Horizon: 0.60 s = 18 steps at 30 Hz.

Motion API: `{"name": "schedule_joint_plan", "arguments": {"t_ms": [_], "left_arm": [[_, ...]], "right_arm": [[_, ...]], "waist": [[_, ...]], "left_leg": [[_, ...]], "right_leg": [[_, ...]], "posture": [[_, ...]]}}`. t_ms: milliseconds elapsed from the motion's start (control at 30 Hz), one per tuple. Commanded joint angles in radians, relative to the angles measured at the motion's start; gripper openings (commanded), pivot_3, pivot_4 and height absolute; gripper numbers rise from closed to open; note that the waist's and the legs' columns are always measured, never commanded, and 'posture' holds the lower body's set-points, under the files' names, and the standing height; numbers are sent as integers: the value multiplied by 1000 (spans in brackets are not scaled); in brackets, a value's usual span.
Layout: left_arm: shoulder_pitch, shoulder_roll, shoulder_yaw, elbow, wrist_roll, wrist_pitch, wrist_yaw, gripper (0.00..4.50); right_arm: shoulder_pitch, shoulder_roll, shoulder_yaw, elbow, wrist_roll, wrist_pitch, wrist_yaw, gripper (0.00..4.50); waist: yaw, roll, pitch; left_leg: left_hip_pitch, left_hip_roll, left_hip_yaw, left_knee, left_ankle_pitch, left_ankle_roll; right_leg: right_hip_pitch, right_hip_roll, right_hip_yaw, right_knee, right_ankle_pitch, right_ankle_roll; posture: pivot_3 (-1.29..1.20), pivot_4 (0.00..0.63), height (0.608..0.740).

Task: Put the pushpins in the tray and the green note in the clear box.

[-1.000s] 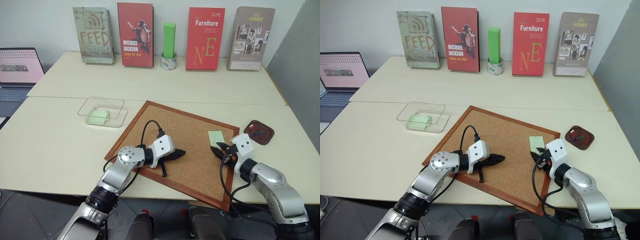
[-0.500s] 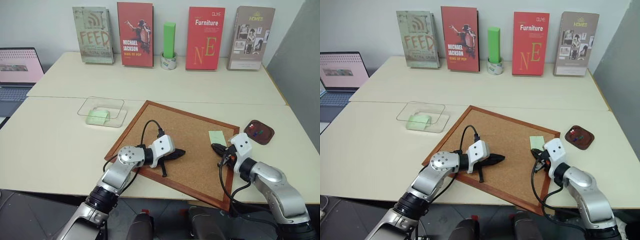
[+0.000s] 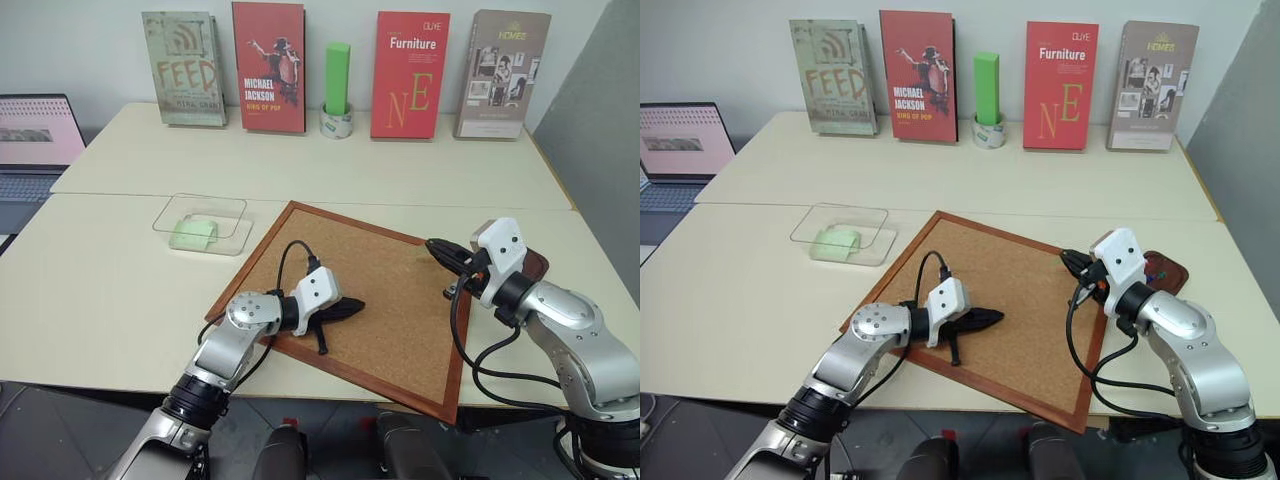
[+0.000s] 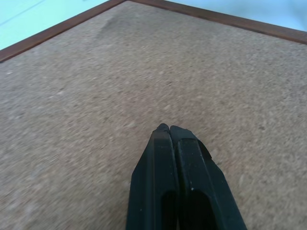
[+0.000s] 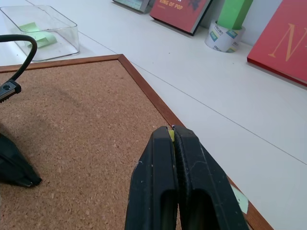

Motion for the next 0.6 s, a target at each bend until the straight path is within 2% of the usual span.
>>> {"name": "schedule_joint_plan", "arguments": {"t_ms": [33,267,433,533,600], "left_arm": [[-55,-22,68,-84,-66,18,21,475],[-136,-28,90,-121,-120,71,8,2024],[-203,-50,88,-50,-111,39,24,3064],[-247,-85,102,3,-124,38,37,3600],[-267,-90,87,33,-112,14,13,3600]], "right_arm": [[-46,-12,-20,-59,35,27,3,0],[-116,-14,-53,-99,124,137,-5,0],[-157,-22,-56,-114,177,200,-7,0],[-178,-21,-52,-128,204,235,-11,0],[-194,-8,-53,-134,228,257,-23,0]], "waist": [[3,0,0],[4,0,0],[4,-1,1],[4,-1,1],[3,-1,1]], "left_leg": [[-1,0,0,0,0,0],[-2,0,0,0,0,0],[-3,0,0,0,0,0],[-3,-1,0,0,0,0],[-3,-1,0,0,0,0]], "right_leg": [[-1,0,0,0,0,0],[-2,0,0,0,3,4],[-3,0,0,0,3,5],[-3,0,0,0,3,5],[-3,0,0,0,3,5]], "posture": [[0,150,740],[0,150,740],[0,150,740],[0,150,740],[0,150,740]]}}
